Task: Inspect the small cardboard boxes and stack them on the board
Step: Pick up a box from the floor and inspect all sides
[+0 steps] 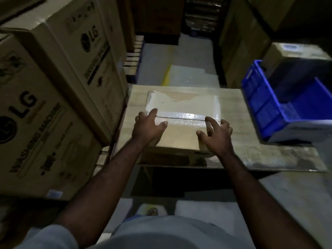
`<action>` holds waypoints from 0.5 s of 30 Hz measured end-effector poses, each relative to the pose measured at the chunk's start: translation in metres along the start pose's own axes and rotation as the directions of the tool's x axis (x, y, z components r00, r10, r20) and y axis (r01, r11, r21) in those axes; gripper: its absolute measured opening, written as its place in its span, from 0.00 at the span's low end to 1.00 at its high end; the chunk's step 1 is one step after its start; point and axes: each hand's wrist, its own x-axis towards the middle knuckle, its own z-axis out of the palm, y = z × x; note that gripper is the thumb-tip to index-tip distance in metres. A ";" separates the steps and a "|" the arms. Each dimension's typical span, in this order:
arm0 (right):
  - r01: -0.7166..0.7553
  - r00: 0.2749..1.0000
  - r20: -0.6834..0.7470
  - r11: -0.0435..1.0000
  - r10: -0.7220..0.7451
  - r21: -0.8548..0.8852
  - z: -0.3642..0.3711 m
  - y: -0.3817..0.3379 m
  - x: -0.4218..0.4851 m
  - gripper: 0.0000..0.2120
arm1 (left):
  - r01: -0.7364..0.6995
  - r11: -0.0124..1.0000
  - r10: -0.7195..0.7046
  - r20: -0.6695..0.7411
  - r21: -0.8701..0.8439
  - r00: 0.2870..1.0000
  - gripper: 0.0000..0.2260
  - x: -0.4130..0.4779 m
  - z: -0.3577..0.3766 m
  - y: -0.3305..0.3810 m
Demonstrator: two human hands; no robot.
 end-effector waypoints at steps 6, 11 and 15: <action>-0.067 0.998 -0.008 0.997 0.066 -0.036 0.004 0.024 0.015 0.30 | -0.088 0.995 0.091 0.095 -0.036 0.991 0.25 0.035 0.026 0.002; -0.078 0.996 0.035 0.995 0.080 -0.058 0.004 0.043 0.043 0.31 | -0.083 0.996 0.085 0.108 -0.029 0.990 0.28 0.055 0.049 0.011; -0.034 0.995 0.093 0.997 0.040 -0.075 -0.005 0.062 0.079 0.31 | -0.034 0.999 0.035 0.106 -0.018 0.994 0.34 0.064 0.066 0.029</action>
